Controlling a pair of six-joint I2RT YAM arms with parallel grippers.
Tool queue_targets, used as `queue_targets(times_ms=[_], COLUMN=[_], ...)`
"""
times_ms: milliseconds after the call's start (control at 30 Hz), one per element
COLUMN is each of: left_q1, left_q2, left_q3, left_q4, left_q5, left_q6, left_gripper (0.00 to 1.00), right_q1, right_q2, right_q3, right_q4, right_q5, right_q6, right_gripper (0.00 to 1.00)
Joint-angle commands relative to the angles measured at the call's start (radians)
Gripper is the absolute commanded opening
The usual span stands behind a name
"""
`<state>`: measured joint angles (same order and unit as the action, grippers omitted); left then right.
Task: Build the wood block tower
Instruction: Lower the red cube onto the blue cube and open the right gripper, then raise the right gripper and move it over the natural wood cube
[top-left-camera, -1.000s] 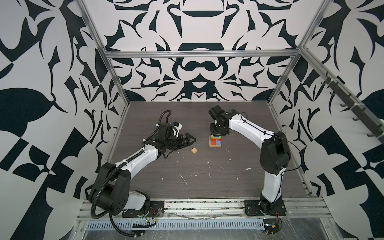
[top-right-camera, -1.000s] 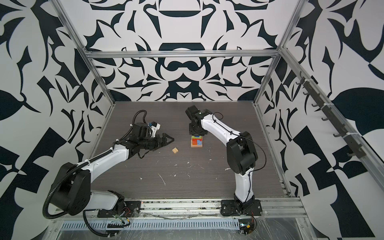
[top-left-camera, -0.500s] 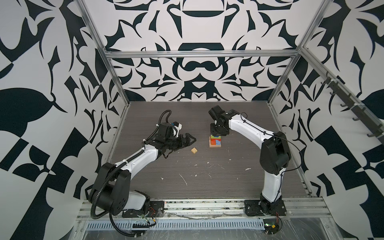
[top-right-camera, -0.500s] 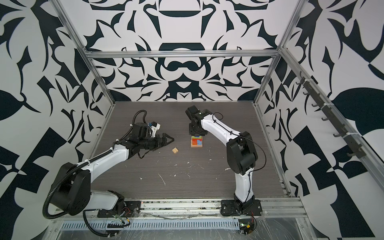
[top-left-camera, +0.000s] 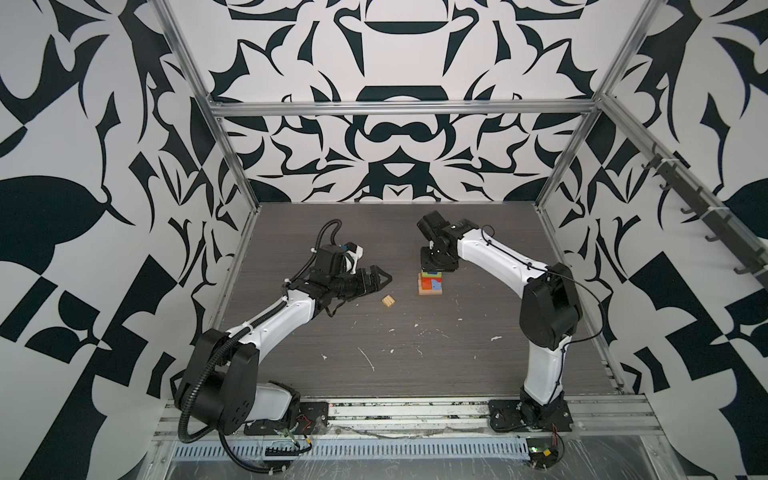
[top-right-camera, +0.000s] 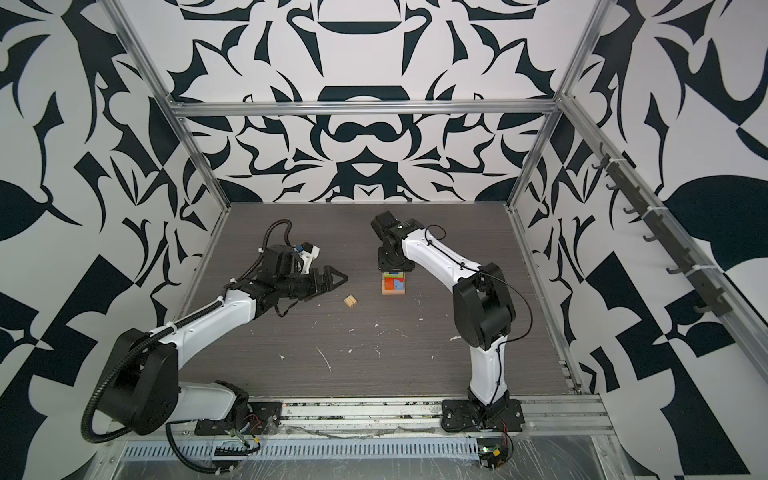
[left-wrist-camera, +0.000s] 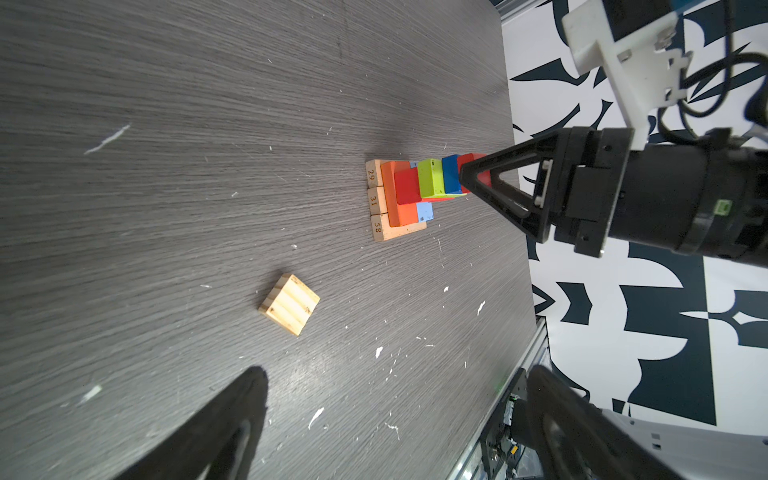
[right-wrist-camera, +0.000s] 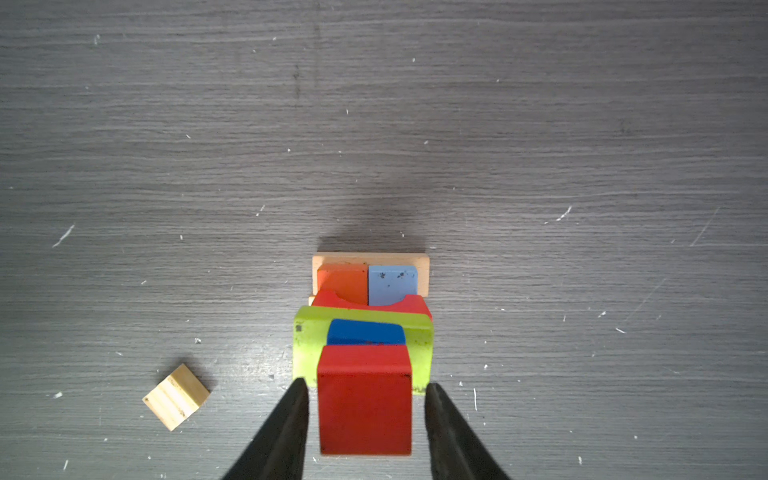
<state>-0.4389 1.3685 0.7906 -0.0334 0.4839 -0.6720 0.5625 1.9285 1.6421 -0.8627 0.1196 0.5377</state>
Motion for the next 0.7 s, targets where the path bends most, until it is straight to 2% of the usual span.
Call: queue_targets(times_ms=[0,300,400,667], left_q1=[-0.003,-0.002,-0.002,0.040], left_q2=[-0.024,-0.039,-0.040,-0.057], left_q3=[0.012,0.021,0.011,-0.019], left_q4=[-0.026,-0.068,-0.055,-0.026], left_q5=[-0.014,-0.059,-0.062,-0.062], left_q6=[0.013,0.016,0.008,-0.045], left_gripper=[1.00,1.00,1.00,1.00], right_q1=[0.000,0.037,0.066,0.185], right_q2=[-0.096,-0.222,-0.248,-0.234], right_q3=[-0.011,-0.079,-0.092,-0.128], right_q4=[-0.005,0.017,0.016,0.076], right_q5=[0.008,-0.068,-0.060,-0.055], right_q6=[-0.028,-0.185,-0.221,-0.287], right_gripper=[0.52,0.54,0.54,0.56])
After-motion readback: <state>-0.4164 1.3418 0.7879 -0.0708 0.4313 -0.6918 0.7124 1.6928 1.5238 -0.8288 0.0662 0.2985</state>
